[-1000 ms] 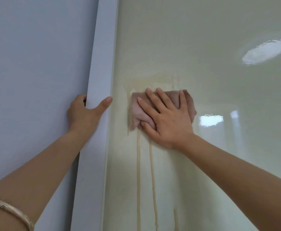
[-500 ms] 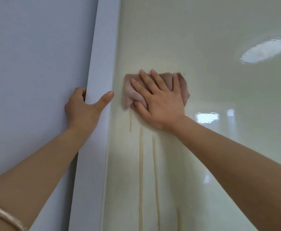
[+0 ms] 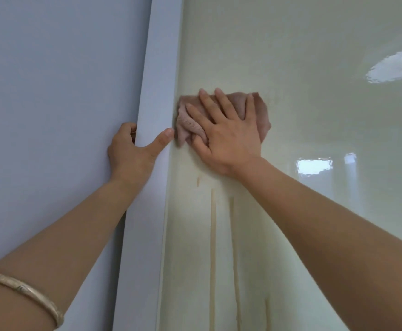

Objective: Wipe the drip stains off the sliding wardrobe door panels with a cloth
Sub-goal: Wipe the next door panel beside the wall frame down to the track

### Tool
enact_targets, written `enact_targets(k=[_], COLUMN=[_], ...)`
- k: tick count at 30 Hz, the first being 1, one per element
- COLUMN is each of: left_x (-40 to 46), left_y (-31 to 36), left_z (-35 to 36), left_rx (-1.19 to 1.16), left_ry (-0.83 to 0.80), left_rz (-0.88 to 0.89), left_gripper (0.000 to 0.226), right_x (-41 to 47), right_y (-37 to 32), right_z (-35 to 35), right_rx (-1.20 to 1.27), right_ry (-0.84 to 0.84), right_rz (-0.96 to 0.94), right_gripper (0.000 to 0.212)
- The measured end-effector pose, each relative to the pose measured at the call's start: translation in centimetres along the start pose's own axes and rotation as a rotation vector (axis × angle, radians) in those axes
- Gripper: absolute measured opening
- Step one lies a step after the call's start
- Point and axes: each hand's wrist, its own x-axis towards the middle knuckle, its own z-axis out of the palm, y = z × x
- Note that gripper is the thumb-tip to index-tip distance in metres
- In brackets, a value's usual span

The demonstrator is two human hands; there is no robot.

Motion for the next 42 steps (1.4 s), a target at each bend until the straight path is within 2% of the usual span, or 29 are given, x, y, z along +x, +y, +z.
enact_targets(k=[3,6,9,11,12,15,18,19,21,23,26,29,31,34,36,37,39,42], left_x=[-0.1,-0.1,0.0,0.1,-0.1,-0.3,-0.1,0.0,0.1,0.1,0.0,-0.1,0.1,0.1,0.0,-0.1,-0.1,-0.1], left_y=[0.1,0.2,-0.1,-0.2,-0.3,0.1,0.3,0.2,-0.1,-0.4,-0.1,0.3,0.2,-0.2,-0.3,-0.3,-0.1,0.2], left_z=[-0.1,-0.1,0.0,0.0,0.0,0.0,-0.1,-0.1,0.0,0.0,-0.2,-0.4,-0.3,-0.2,-0.1,-0.2,-0.4,-0.5], left_rx=[-0.004,-0.013,-0.011,-0.016,-0.016,-0.01,-0.01,-0.008,-0.015,-0.016,-0.005,0.004,-0.004,-0.014,-0.013,-0.01,-0.003,0.014], left_ry=[0.002,-0.009,-0.005,0.001,0.0,0.005,-0.008,-0.012,-0.016,-0.015,-0.012,-0.021,-0.023,-0.023,-0.024,-0.024,-0.021,-0.029], left_rz=[0.001,-0.002,0.002,0.006,0.005,0.011,0.012,0.01,0.01,0.014,0.012,0.005,0.005,0.009,0.014,0.014,0.012,0.01], left_gripper=[0.045,0.046,0.046,0.045,0.045,0.045,0.046,0.048,0.05,0.05,0.05,0.051,0.051,0.048,0.047,0.047,0.046,0.047], right_x=[-2.3,-2.0,0.2,0.5,-0.4,-4.2,-3.9,-2.8,-1.0,-1.2,-5.7,-7.5,-5.6,-2.2,-2.4,-3.2,-5.9,-8.0], right_y=[-1.5,0.2,2.1,1.4,0.3,-2.1,0.4,1.7,3.3,2.0,-1.9,-1.1,0.9,2.8,1.8,1.0,-0.3,1.1], right_z=[1.2,0.6,-0.5,-0.4,-0.1,1.5,0.7,0.2,-0.7,0.0,1.8,1.5,0.9,0.2,0.7,1.1,1.9,1.1], right_rx=[0.027,0.013,-0.022,-0.01,0.007,0.048,0.004,-0.016,-0.035,-0.033,0.061,0.076,0.037,0.018,0.015,0.028,0.053,0.033], right_ry=[-0.016,0.034,-0.03,0.008,0.014,0.028,0.013,-0.004,-0.023,0.033,0.114,0.059,0.073,0.054,0.108,0.118,0.14,0.045], right_rz=[-0.164,-0.283,-0.101,0.011,0.008,-0.209,-0.35,-0.303,-0.096,0.008,-0.209,-0.41,-0.35,-0.045,0.016,-0.017,-0.205,-0.495], right_gripper=[0.066,0.062,0.077,0.079,0.077,0.064,0.061,0.065,0.075,0.073,0.06,0.055,0.058,0.068,0.066,0.063,0.058,0.055])
